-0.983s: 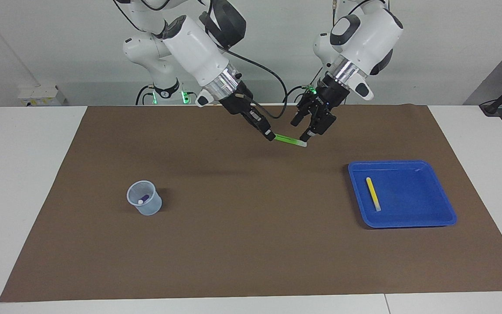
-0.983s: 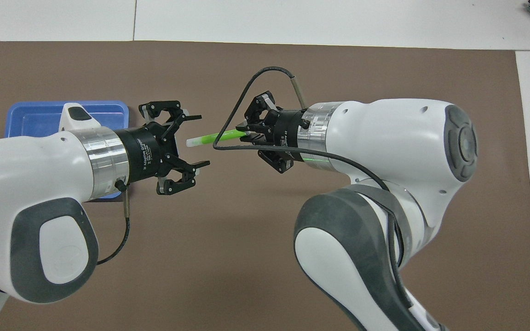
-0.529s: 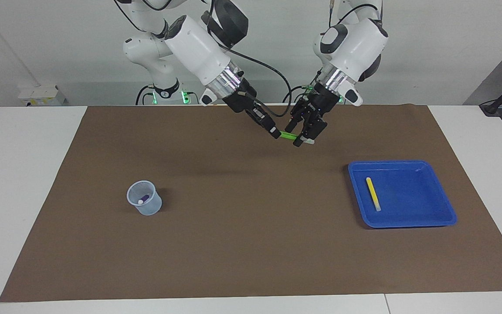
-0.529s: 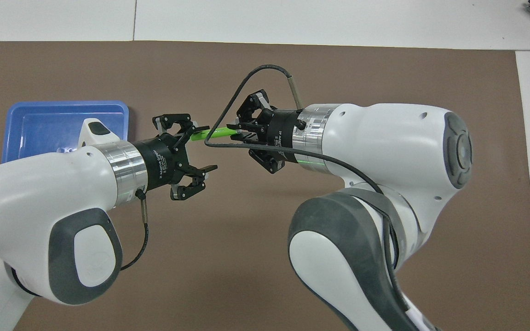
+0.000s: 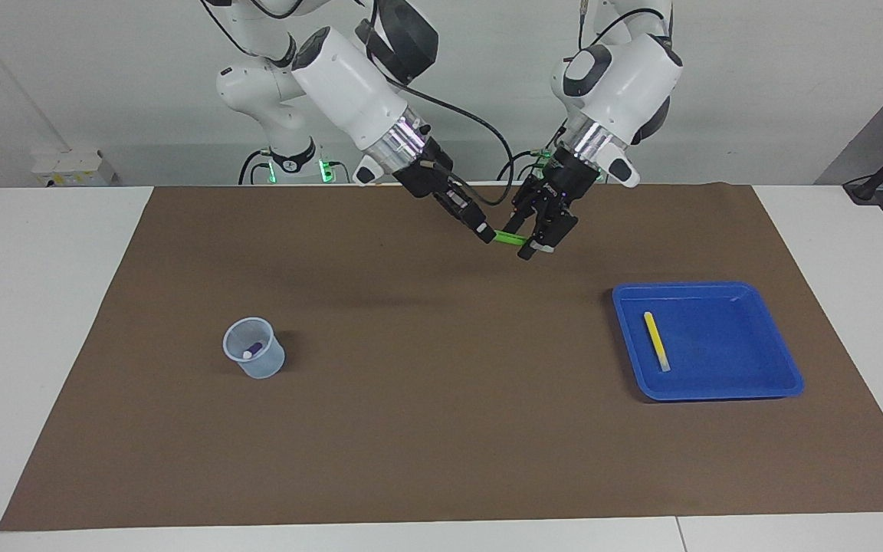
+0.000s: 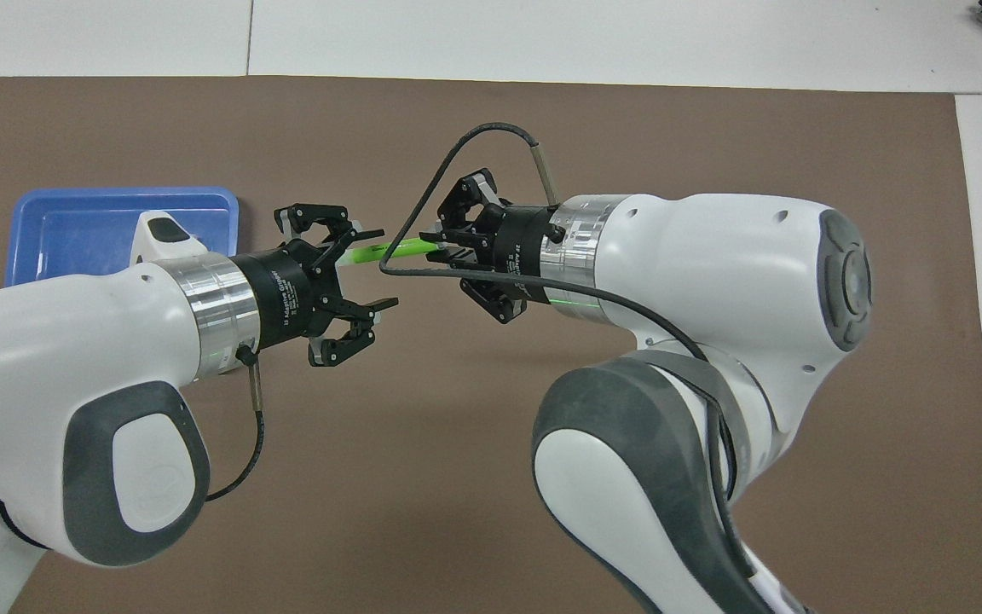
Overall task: Right arm passes pens to left for tray arrangement
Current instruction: 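Close the left gripper on the green pen near the right gripper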
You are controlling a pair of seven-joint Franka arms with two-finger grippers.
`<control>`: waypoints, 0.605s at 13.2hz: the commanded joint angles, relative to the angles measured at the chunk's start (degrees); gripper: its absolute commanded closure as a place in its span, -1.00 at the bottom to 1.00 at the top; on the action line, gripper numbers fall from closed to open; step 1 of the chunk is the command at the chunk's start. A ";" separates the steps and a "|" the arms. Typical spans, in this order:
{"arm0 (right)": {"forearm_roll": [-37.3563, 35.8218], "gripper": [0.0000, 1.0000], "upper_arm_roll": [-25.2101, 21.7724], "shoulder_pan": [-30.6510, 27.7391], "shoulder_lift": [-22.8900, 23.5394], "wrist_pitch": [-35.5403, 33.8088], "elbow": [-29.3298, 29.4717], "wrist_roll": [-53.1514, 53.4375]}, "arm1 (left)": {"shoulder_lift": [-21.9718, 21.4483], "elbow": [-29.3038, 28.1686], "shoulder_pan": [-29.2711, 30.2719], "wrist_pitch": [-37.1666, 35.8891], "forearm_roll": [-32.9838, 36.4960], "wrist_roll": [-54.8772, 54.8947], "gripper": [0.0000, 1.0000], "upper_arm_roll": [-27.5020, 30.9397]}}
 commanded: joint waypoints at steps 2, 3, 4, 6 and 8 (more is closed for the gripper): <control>1.09 1.00 0.10 0.04 -0.10 1.44 -0.52 0.29 | -0.73 0.63 0.33 -1.49 -0.84 -0.40 0.49 0.34; 1.09 1.00 0.10 0.04 -0.10 1.35 -0.52 0.29 | -0.73 0.63 0.42 -1.49 -0.84 -0.31 0.62 0.34; 1.09 1.00 0.10 0.04 -0.10 1.27 -0.52 0.21 | -0.73 0.63 0.42 -1.32 -0.84 -0.14 1.00 0.34; 1.09 1.00 0.10 -0.05 -0.10 1.18 -0.52 0.12 | -0.64 0.89 0.51 -1.58 -0.84 -0.05 1.00 0.34; 1.09 1.00 0.10 -0.14 -0.01 1.18 -0.52 0.12 | -0.56 1.24 1.12 -1.75 -0.76 0.13 1.00 0.34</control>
